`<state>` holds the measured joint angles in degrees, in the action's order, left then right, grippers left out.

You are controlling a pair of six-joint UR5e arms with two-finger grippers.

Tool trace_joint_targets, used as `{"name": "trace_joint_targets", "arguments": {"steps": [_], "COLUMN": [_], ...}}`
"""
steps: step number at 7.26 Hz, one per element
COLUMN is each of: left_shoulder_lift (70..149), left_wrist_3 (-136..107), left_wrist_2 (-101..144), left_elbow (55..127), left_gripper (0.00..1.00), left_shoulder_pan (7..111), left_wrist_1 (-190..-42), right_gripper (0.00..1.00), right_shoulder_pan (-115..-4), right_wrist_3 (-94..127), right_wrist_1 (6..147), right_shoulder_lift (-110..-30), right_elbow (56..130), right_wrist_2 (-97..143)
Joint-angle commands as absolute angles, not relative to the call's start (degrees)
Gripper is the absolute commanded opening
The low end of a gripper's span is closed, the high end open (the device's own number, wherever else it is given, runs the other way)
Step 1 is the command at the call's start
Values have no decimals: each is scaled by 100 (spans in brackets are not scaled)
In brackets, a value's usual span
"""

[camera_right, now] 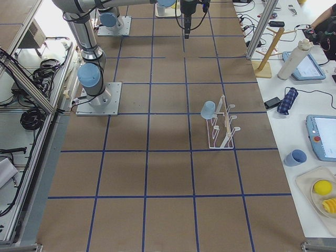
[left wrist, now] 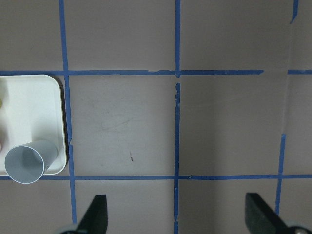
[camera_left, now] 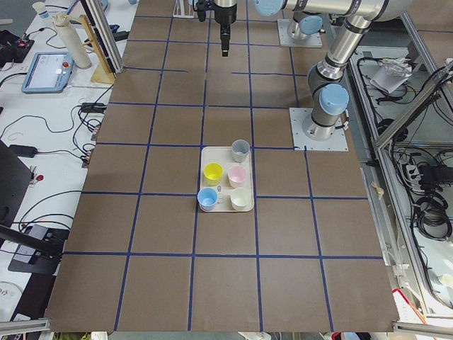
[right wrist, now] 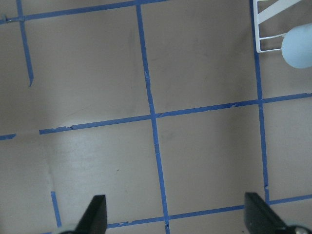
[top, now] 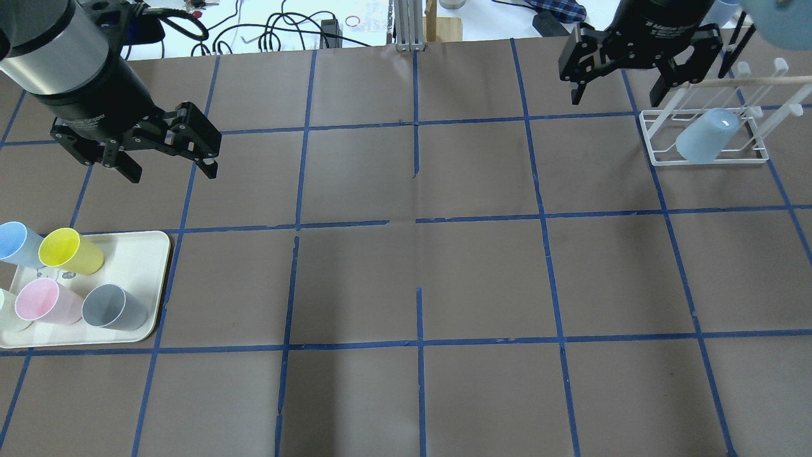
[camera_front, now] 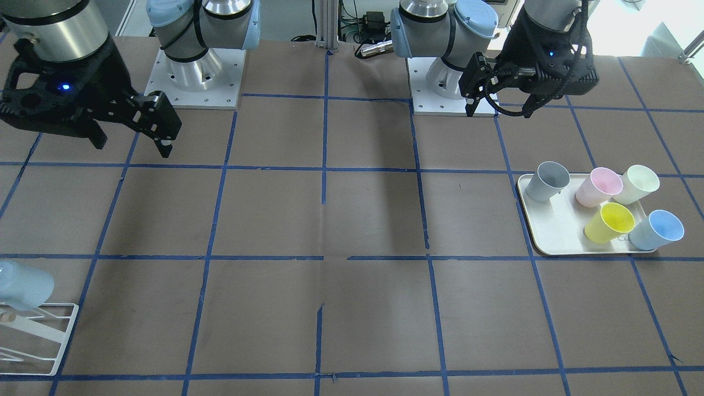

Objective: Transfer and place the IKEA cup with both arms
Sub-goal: 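Move the right gripper down over the pale blue cup on the wire rack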

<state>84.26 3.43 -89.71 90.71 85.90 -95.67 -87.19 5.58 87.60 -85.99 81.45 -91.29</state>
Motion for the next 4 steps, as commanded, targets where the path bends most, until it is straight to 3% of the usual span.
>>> {"name": "trace_joint_targets", "arguments": {"steps": [1, 4], "left_shoulder_lift": [8403, 8385], "left_wrist_3": [343, 343], "left_wrist_2": [-8974, -8982], "left_elbow": [9070, 9070], "left_gripper": [100, 100], "left_shoulder_pan": [8587, 8587], "left_wrist_1": [-9562, -9571], "right_gripper": [100, 100], "right_shoulder_pan": [-7818, -6927], "right_wrist_3": [413, 361], "right_wrist_1": [8789, 9675], "right_shoulder_lift": [-8535, -8062], "right_elbow": [8191, 8209], "right_wrist_2": [-9132, -9149]}}
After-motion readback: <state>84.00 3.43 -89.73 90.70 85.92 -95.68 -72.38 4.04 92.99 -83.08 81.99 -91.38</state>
